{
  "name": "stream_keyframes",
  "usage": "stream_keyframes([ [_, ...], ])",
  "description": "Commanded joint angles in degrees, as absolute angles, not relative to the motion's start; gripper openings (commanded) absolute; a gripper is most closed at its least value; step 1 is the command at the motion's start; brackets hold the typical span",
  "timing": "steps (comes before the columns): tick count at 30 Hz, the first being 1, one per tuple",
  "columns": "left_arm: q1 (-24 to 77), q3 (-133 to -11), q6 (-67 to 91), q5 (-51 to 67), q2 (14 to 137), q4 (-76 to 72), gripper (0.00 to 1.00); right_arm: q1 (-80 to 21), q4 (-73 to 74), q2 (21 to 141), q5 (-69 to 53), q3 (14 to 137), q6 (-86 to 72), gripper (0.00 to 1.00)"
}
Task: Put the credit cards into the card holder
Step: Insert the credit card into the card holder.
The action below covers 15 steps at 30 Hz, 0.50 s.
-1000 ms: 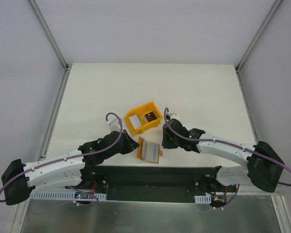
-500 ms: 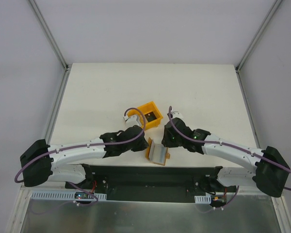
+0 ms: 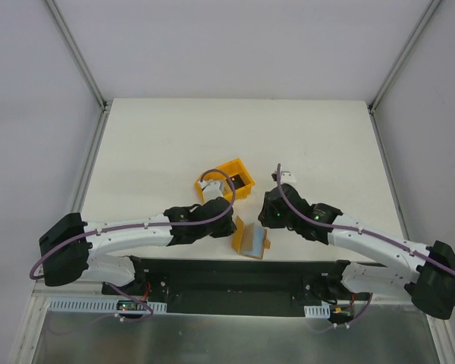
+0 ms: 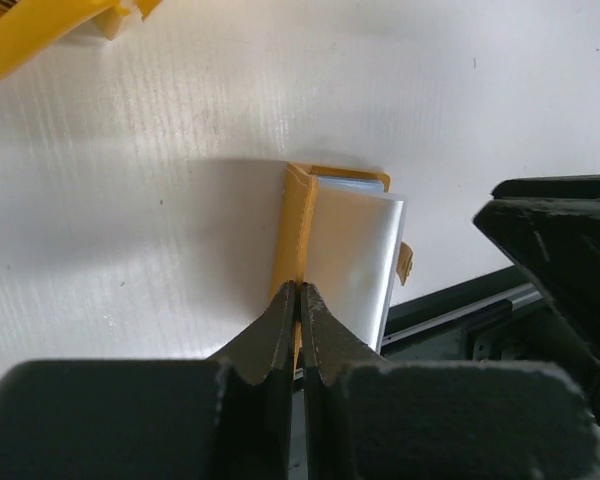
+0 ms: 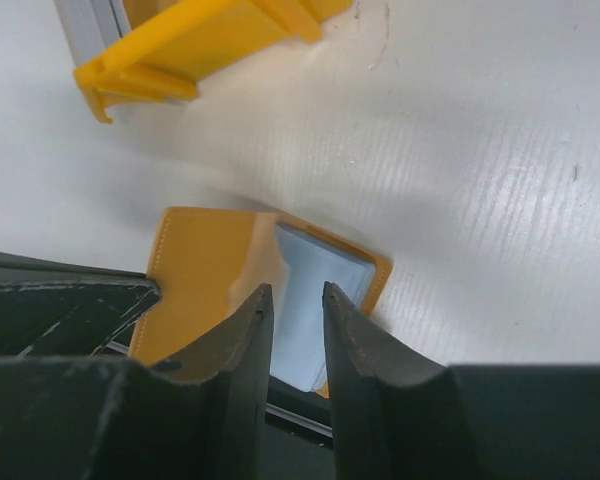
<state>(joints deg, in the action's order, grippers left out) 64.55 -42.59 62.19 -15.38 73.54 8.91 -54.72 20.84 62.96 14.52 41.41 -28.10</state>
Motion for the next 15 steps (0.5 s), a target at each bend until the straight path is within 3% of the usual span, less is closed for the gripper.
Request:
stream_keyframes([
  [1, 65.0, -39.7, 65.6, -19.7, 70.5, 10.1, 0.0, -54.5, 18.8, 60.6, 11.7, 40.3, -28.6, 0.3],
  [10, 65.0, -21.7, 85.3, -23.5, 61.1, 12.0, 0.0, -54.8, 10.9, 70.6, -1.6, 39.5, -31.3, 0.36],
  [15, 65.0, -17.6, 89.6, -24.7, 58.4, 11.9, 0.0, -55.2, 8.5, 75.3, -6.1, 41.0, -31.1, 0.37],
])
